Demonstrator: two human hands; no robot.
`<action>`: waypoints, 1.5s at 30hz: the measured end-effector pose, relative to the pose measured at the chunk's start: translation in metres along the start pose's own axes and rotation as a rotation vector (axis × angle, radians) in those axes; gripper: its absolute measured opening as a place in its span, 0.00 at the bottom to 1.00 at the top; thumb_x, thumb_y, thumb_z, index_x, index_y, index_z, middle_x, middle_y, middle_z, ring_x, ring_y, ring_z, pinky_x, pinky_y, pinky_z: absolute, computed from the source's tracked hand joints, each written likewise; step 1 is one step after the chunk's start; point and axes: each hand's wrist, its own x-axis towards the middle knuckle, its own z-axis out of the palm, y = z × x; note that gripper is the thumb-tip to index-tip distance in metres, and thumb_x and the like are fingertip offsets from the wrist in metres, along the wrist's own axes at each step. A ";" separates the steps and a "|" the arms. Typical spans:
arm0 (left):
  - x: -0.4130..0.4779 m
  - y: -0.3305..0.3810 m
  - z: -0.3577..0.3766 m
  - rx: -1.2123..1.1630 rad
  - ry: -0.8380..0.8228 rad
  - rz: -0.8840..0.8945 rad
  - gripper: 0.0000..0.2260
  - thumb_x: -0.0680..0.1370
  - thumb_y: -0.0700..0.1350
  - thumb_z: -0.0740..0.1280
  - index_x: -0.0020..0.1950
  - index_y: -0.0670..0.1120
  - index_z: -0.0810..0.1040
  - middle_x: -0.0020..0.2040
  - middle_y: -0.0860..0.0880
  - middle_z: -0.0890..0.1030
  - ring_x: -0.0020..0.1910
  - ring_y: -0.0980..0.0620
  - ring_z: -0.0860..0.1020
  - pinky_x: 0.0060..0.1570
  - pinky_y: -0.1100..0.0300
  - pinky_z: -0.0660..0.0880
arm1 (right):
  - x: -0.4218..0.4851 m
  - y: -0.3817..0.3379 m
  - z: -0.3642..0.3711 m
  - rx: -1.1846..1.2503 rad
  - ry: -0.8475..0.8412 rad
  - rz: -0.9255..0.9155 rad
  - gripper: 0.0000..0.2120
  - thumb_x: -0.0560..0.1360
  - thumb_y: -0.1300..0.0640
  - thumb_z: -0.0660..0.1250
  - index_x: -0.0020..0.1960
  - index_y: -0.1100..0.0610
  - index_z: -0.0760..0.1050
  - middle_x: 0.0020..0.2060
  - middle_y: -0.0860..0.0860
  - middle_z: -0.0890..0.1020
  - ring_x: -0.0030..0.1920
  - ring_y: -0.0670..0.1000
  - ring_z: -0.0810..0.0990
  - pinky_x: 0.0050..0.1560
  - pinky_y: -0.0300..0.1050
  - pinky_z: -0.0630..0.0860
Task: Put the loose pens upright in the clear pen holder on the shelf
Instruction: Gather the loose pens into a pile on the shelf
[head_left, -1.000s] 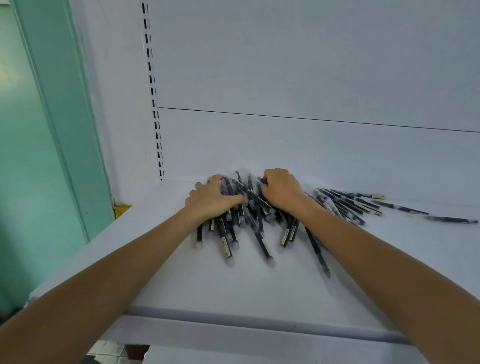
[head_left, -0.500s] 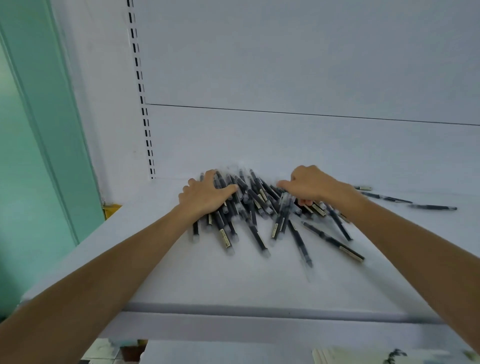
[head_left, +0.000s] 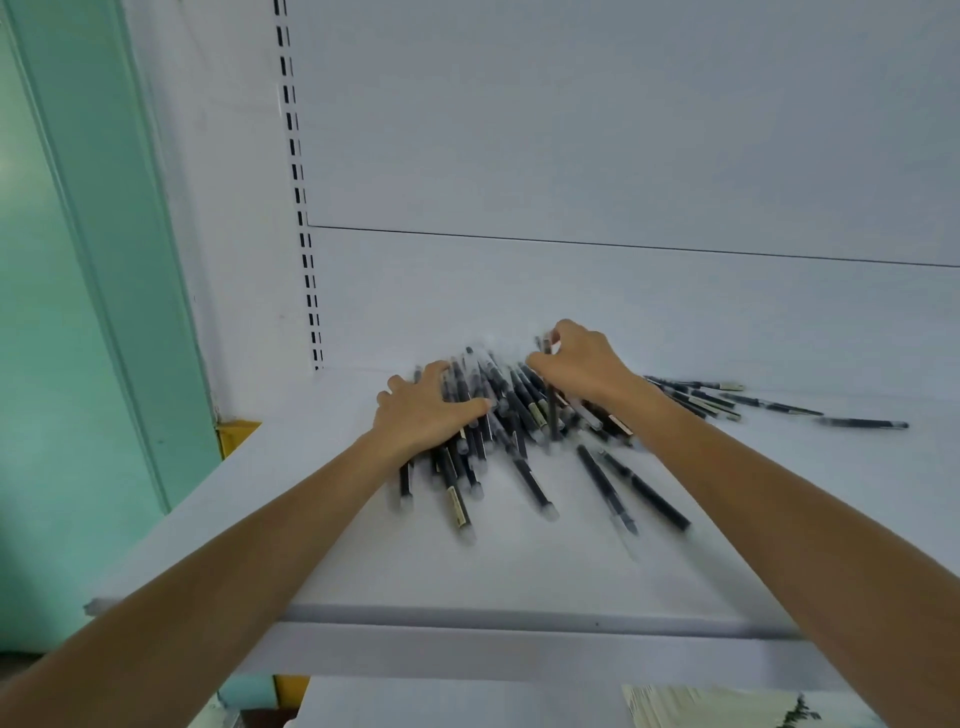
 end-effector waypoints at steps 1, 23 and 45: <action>-0.001 -0.001 0.000 -0.018 0.001 -0.002 0.36 0.71 0.65 0.64 0.75 0.57 0.54 0.72 0.38 0.58 0.72 0.38 0.58 0.68 0.47 0.61 | 0.004 -0.002 0.003 -0.013 -0.013 -0.002 0.13 0.77 0.53 0.61 0.57 0.60 0.68 0.47 0.53 0.75 0.41 0.49 0.73 0.37 0.40 0.71; 0.015 0.004 0.008 -0.135 0.043 -0.047 0.52 0.56 0.75 0.67 0.73 0.53 0.56 0.69 0.43 0.65 0.68 0.42 0.65 0.66 0.47 0.66 | 0.023 -0.007 0.023 0.098 -0.105 0.113 0.20 0.81 0.50 0.50 0.39 0.60 0.69 0.37 0.54 0.74 0.39 0.52 0.74 0.38 0.43 0.69; 0.024 -0.002 0.009 -0.185 0.071 0.011 0.44 0.65 0.65 0.71 0.74 0.53 0.55 0.72 0.44 0.61 0.71 0.44 0.63 0.66 0.51 0.64 | 0.024 0.099 -0.007 -0.315 0.016 0.361 0.27 0.80 0.44 0.47 0.66 0.64 0.67 0.63 0.65 0.70 0.66 0.64 0.65 0.62 0.56 0.65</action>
